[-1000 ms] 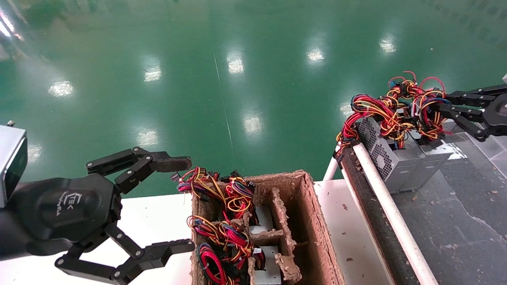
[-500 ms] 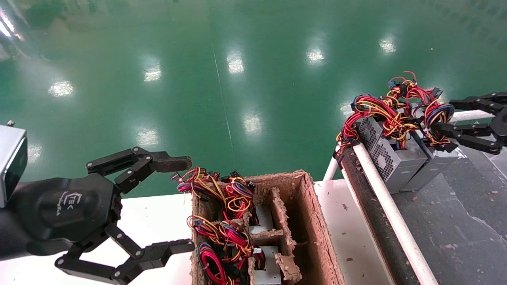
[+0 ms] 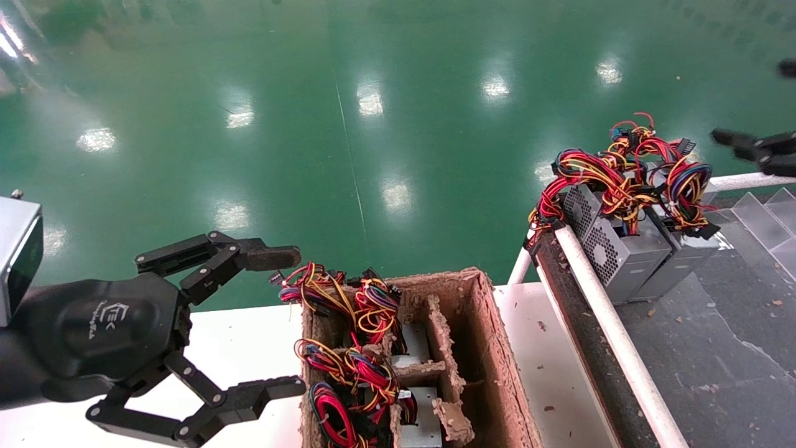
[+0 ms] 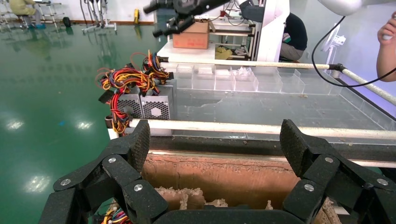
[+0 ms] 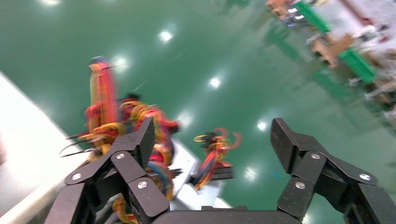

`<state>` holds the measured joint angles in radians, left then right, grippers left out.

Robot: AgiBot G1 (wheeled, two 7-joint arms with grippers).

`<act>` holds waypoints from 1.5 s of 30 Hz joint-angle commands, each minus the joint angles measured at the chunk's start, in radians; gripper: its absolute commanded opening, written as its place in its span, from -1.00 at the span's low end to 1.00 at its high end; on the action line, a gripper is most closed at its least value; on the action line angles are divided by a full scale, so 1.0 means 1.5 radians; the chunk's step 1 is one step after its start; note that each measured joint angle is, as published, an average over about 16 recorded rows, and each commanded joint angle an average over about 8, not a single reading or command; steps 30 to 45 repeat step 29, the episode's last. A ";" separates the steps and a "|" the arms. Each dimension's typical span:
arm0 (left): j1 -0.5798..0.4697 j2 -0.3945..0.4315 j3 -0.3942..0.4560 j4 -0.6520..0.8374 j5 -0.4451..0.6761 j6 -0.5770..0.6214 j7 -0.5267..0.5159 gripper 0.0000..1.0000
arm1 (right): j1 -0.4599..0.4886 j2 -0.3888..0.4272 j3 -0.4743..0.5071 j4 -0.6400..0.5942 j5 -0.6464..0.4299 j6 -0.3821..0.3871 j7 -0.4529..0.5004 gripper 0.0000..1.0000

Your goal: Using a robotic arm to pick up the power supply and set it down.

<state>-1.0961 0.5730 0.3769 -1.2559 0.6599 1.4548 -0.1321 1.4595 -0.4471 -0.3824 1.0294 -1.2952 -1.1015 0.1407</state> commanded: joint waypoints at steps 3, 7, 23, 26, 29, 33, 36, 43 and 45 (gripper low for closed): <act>0.000 0.000 0.000 0.000 0.000 0.000 0.000 1.00 | -0.019 0.004 0.019 0.014 0.030 0.016 -0.023 1.00; 0.000 0.000 0.000 0.000 0.000 0.000 0.000 1.00 | -0.035 -0.004 0.022 0.024 0.053 -0.002 -0.019 1.00; 0.000 0.000 0.000 0.000 0.000 0.000 0.000 1.00 | -0.101 -0.035 0.036 0.068 0.150 -0.080 -0.004 1.00; 0.000 0.000 0.000 0.000 0.000 0.000 0.000 1.00 | -0.113 -0.041 0.039 0.076 0.168 -0.095 -0.001 1.00; 0.000 0.000 0.000 0.000 0.000 0.000 0.000 1.00 | -0.120 -0.044 0.040 0.080 0.177 -0.102 0.000 1.00; 0.000 0.000 0.000 0.000 0.000 0.000 0.000 1.00 | -0.120 -0.044 0.040 0.080 0.177 -0.102 0.000 1.00; 0.000 0.000 0.000 0.000 0.000 0.000 0.000 1.00 | -0.120 -0.044 0.040 0.080 0.177 -0.102 0.000 1.00; 0.000 0.000 0.000 0.000 0.000 0.000 0.000 1.00 | -0.120 -0.044 0.040 0.080 0.177 -0.102 0.000 1.00; 0.000 0.000 0.000 0.000 0.000 0.000 0.000 1.00 | -0.120 -0.044 0.040 0.080 0.177 -0.102 0.000 1.00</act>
